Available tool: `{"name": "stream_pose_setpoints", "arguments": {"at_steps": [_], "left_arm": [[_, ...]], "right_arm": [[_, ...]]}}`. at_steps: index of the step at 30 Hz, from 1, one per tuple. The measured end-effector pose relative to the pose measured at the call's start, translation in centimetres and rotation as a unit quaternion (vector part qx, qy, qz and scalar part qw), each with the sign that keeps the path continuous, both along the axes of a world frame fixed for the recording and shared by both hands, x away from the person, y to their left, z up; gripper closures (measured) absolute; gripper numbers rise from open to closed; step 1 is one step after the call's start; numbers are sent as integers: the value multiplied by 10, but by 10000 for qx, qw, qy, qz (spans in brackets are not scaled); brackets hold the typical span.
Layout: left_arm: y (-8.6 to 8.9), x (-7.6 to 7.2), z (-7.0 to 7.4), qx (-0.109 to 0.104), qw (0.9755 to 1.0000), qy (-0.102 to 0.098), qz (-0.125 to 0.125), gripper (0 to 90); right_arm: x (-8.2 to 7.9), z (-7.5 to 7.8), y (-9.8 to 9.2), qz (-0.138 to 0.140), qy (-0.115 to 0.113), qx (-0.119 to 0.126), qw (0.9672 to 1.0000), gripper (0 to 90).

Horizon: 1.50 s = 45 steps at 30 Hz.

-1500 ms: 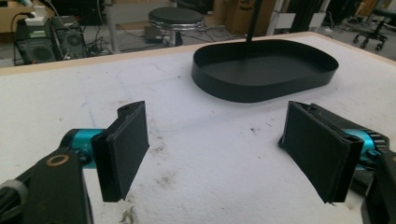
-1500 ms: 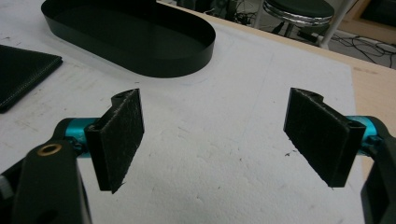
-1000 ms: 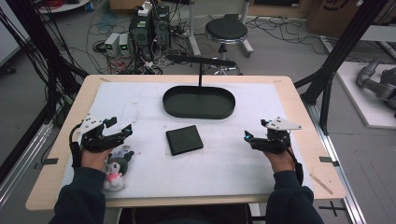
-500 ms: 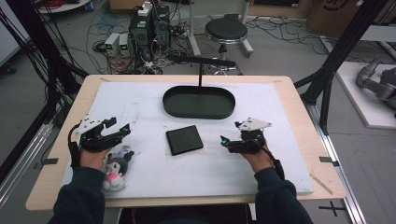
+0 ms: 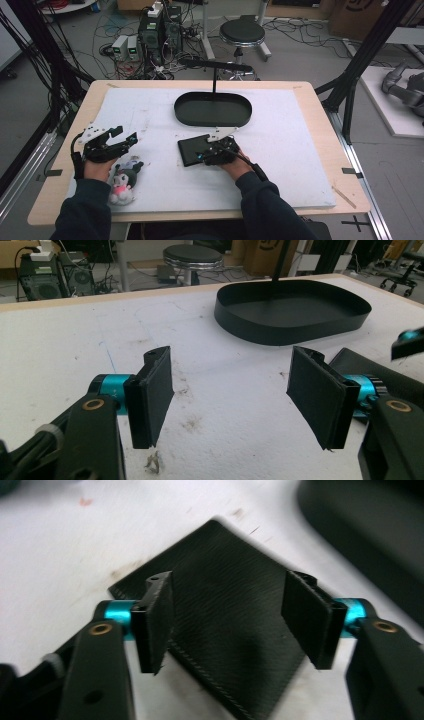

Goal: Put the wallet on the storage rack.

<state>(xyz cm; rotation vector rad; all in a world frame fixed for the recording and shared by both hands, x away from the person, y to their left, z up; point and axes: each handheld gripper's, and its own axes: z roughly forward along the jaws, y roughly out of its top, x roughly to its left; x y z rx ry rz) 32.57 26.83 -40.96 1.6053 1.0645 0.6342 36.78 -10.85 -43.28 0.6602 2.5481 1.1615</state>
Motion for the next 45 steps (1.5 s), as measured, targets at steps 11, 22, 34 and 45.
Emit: {"name": "stream_pose_setpoints", "arguments": {"at_steps": [11,22,34,45], "left_arm": [[0,0,-1,10,10000,18,40,345],[2,0,-1,-2,10000,18,78,345],[-1,0,-2,15,10000,32,41,345],[0,0,-2,4,10000,36,57,345]], "right_arm": [[2,-5,-1,276,65,-325,9991,900],[19,-2,-23,-902,293,-127,9954,515],[35,-12,-33,-839,1358,614,9853,782],[28,-6,-32,-956,796,479,9911,602]]}}
